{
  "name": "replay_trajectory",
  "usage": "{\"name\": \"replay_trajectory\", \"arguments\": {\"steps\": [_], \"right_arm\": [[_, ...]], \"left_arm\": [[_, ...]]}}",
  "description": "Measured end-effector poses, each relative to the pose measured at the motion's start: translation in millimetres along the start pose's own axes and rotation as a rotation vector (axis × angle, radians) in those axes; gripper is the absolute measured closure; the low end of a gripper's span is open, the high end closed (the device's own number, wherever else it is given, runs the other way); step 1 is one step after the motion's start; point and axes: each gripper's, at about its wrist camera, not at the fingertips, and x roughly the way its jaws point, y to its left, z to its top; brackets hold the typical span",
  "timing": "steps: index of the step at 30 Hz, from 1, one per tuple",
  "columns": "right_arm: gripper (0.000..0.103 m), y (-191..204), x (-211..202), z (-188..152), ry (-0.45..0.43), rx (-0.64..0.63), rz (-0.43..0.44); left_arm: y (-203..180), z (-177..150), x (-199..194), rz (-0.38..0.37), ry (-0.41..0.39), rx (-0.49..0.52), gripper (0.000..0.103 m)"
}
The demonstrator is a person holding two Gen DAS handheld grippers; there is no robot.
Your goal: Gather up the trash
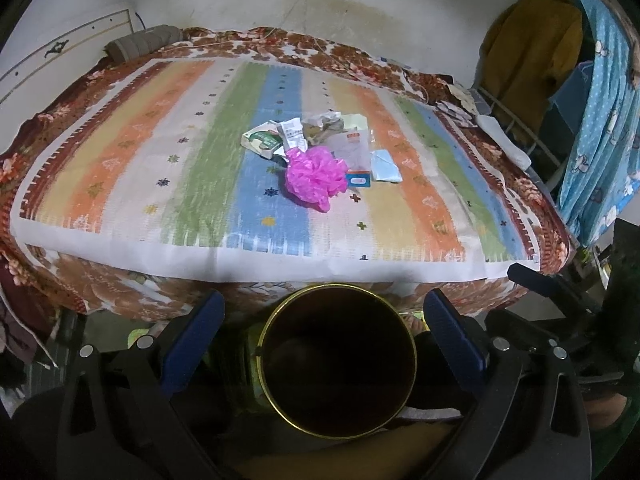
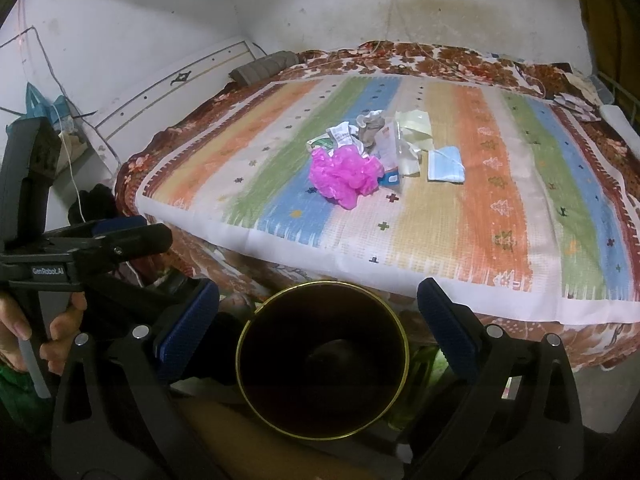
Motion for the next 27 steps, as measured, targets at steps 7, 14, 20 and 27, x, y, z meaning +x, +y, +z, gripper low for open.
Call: {"name": "replay_trajectory", "arguments": {"steps": [7,14,20,27], "right_arm": [[0.009,-2,1,4,0.008,0.003,0.028],[0.009,-3,3,13,0.009,0.006,0.034],[0.009,-8,7,39,0.002,-0.008,0.019],[0.009,-27,19,64,0.023,0.039,0.013]], "left_arm": [[1,0,0,0.005,-0.004,-0.003,0.006],[6,17,3,-0.037,-0.012,-0.032,0.006],[7,42,18,-0.044,0.031,-0.030,0.006],[6,68,39,0.033,0.060,0.030,0.006]]}}
